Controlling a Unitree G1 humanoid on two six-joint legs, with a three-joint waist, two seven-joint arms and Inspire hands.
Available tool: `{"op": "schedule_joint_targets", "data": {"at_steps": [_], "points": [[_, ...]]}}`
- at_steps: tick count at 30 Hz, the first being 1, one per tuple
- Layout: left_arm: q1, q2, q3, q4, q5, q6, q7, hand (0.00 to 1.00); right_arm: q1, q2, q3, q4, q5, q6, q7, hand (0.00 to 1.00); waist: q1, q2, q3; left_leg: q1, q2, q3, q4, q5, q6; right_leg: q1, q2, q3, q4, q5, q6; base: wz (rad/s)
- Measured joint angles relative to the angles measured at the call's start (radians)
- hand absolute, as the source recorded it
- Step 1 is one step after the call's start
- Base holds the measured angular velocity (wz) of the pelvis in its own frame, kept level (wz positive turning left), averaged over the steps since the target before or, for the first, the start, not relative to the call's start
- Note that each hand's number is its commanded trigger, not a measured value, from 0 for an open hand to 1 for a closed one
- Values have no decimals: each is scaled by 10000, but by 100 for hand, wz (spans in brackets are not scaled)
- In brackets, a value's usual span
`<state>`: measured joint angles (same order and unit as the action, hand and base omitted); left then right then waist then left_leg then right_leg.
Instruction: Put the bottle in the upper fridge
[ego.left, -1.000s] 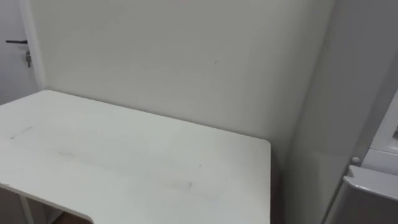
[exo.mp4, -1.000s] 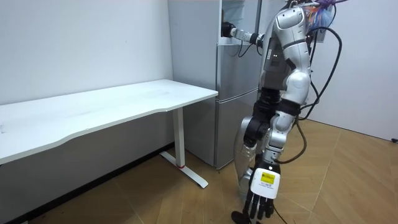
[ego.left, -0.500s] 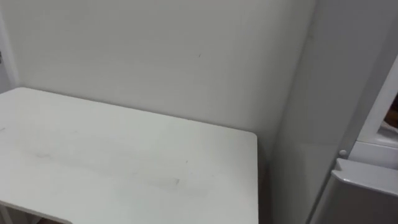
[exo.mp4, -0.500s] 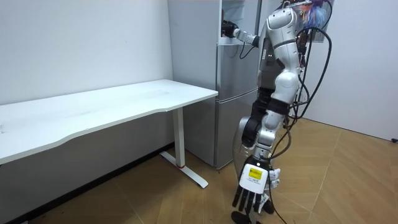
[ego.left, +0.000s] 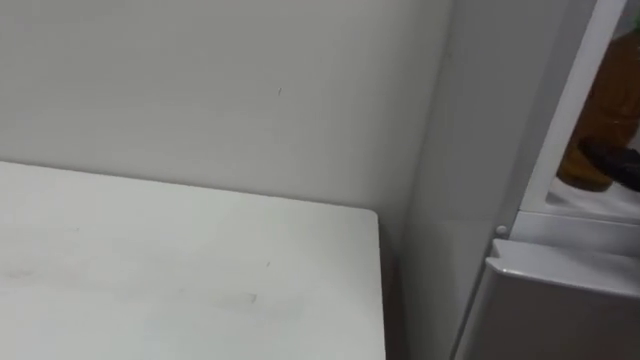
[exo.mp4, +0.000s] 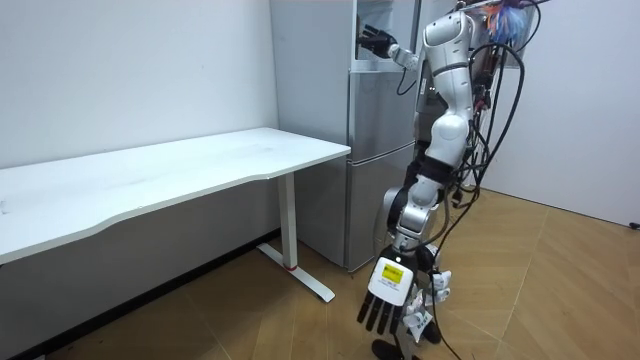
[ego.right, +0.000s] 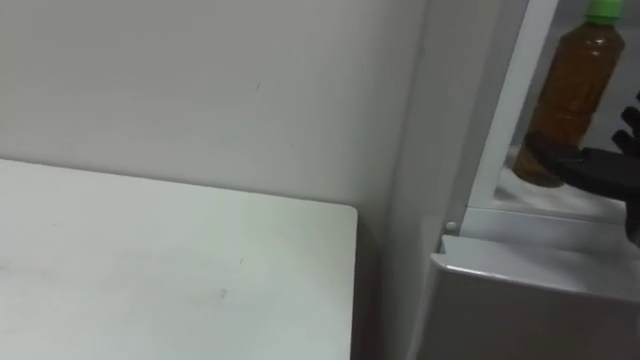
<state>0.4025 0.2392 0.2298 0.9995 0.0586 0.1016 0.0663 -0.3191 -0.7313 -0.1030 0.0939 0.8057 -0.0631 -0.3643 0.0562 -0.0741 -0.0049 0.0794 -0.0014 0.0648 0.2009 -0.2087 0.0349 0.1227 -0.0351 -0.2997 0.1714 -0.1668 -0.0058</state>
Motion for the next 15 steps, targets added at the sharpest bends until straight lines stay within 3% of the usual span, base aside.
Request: {"op": "schedule_joint_targets", "data": {"at_steps": [9,12,15], "points": [[62,-209,4,49,-61,-32,162,0,445,361,-577,-1544,-722,-3,-589,0,15,134,20,191,50,240,-77,-3,-9,-40,57,346,5,17,-28,-8],[56,-286,2,134,-73,-304,357,0,521,455,-654,-2049,-1273,-21,-832,0,8,115,23,200,74,401,-103,-9,-16,-42,88,524,26,23,-38,-13],[26,-304,0,367,-66,-559,379,0,839,913,-870,-2992,-1849,-263,-1073,0,-25,110,14,219,87,452,-136,-13,-19,-89,95,548,49,25,-40,-8]]}}
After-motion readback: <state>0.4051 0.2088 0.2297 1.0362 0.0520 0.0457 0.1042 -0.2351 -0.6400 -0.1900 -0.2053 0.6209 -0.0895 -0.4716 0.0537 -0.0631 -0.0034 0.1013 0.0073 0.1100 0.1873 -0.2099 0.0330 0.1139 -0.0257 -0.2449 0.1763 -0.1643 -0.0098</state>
